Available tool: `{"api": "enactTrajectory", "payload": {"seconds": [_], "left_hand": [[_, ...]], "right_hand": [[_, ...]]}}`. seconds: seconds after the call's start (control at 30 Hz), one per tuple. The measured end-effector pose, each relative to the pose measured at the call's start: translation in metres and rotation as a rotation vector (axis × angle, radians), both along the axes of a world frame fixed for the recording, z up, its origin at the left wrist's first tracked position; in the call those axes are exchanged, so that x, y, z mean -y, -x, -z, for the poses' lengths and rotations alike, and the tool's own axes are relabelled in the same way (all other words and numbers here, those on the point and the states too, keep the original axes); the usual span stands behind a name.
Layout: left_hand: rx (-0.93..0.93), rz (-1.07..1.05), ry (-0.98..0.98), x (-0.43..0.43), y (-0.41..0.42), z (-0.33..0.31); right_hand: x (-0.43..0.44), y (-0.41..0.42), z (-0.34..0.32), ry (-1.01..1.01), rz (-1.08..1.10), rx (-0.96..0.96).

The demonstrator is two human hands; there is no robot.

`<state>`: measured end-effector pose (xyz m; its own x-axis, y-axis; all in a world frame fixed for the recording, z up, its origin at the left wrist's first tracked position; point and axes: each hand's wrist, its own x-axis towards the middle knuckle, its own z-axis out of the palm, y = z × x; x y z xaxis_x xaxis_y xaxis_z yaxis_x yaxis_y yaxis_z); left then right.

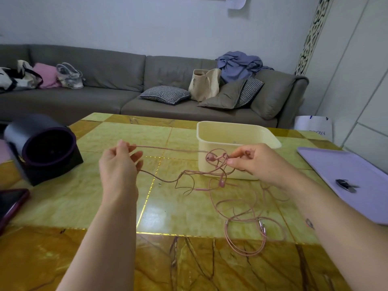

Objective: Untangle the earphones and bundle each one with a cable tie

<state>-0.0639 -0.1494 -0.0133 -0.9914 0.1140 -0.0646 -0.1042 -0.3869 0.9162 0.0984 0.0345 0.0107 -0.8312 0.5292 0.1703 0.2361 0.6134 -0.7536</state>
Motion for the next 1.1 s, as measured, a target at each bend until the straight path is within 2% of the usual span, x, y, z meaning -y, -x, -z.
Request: {"api": "enactTrajectory", "payload": {"seconds": [0.07, 0.13, 0.17, 0.27, 0.33, 0.43, 0.57, 0.7, 0.83, 0.9, 0.97, 1.1], "left_hand": [[-0.096, 0.117, 0.257, -0.002, -0.001, 0.002], [-0.29, 0.199, 0.526, -0.006, -0.006, 0.005], [-0.396, 0.203, 0.591, -0.007, -0.011, 0.004], [-0.689, 0.263, 0.45, -0.01, -0.03, -0.006], [-0.753, 0.475, 0.38, -0.013, -0.042, -0.01], [-0.67, 0.735, 0.412, -0.019, -0.054, -0.007], [-0.633, 0.703, 0.4, -0.02, -0.047, -0.004], [-0.514, 0.745, 0.278, -0.02, -0.044, -0.004], [-0.369, 0.749, 0.129, -0.022, -0.045, -0.002], [-0.324, 0.765, 0.199, -0.021, -0.045, -0.002], [-0.295, 0.873, 0.272, -0.021, -0.047, -0.001], [-0.332, 1.042, 0.356, -0.024, -0.053, 0.002]], "right_hand": [[0.005, 0.001, 0.002, 0.049, -0.028, -0.008], [0.01, 0.004, 0.002, 0.075, -0.056, -0.028], [0.012, 0.005, 0.001, 0.076, -0.063, -0.029], [0.019, 0.011, -0.001, 0.115, -0.104, -0.019], [0.027, 0.015, 0.0, 0.219, -0.153, -0.036], [0.034, 0.017, 0.001, 0.372, -0.226, -0.109], [0.03, 0.014, 0.001, 0.569, -0.211, -0.143], [0.029, 0.013, -0.001, 0.745, -0.153, -0.177], [0.03, 0.01, -0.005, 0.897, -0.197, -0.237], [0.03, 0.01, -0.007, 0.978, -0.198, -0.276], [0.031, 0.011, -0.008, 1.032, -0.197, -0.312], [0.032, 0.013, -0.007, 1.03, -0.197, -0.327]]}}
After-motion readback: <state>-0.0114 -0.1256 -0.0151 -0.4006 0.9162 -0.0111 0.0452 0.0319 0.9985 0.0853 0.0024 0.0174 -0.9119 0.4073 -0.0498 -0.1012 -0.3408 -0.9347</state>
